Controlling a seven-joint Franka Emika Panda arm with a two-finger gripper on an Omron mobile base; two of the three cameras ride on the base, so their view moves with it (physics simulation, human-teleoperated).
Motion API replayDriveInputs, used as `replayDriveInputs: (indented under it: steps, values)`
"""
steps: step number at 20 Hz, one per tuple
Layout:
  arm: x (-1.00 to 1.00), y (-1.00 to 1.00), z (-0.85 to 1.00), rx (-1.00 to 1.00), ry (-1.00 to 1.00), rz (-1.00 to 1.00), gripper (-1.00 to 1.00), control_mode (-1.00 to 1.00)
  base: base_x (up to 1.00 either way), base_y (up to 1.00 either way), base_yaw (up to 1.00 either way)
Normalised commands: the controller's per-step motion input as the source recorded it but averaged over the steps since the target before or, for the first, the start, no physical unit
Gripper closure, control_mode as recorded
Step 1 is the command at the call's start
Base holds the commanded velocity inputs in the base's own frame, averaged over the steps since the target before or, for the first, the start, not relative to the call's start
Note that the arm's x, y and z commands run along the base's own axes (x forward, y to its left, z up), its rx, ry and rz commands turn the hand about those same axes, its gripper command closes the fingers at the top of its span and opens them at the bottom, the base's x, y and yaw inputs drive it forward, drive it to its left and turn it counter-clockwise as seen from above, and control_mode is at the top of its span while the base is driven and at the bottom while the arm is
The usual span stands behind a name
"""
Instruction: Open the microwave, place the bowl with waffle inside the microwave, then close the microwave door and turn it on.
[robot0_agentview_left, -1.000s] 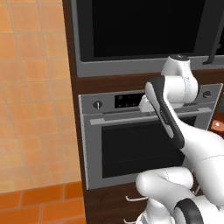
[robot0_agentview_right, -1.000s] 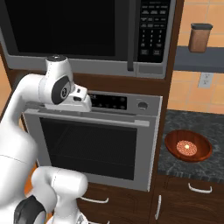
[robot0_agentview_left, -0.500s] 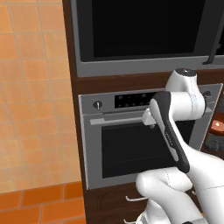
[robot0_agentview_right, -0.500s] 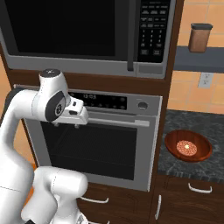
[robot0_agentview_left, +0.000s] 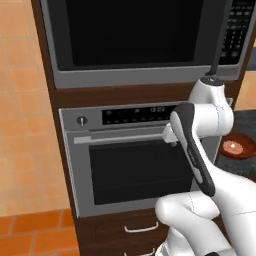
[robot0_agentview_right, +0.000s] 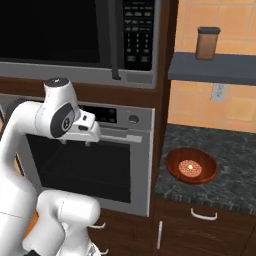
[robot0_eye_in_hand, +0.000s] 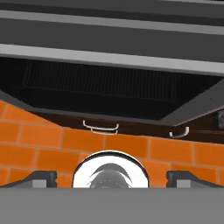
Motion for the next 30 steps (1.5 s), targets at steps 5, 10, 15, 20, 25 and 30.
replayDriveInputs:
  steps: [5, 10, 15, 20, 25, 30]
  values:
    - [0.0, 0.0, 0.0, 0.0, 0.0, 0.0, -1.0, 1.0, -0.21, -0.66, 0.19]
    - [0.0, 0.0, 0.0, 0.0, 0.0, 0.0, -1.0, 1.0, -0.2, -0.53, 0.19]
    - [0.0, 0.0, 0.0, 0.0, 0.0, 0.0, -1.0, 1.0, -0.2, -0.46, 0.17]
    - [-0.17, -0.1, 0.11, 0.0, -0.19, 0.06, -1.0, -1.0, -0.05, -0.08, 0.03]
    - [-0.11, 0.05, 0.5, 0.0, -0.37, 0.0, -1.0, -1.0, 0.0, 0.0, 0.0]
    - [-0.04, 0.22, 0.61, 0.0, -0.32, 0.0, -1.0, -1.0, 0.0, 0.0, 0.0]
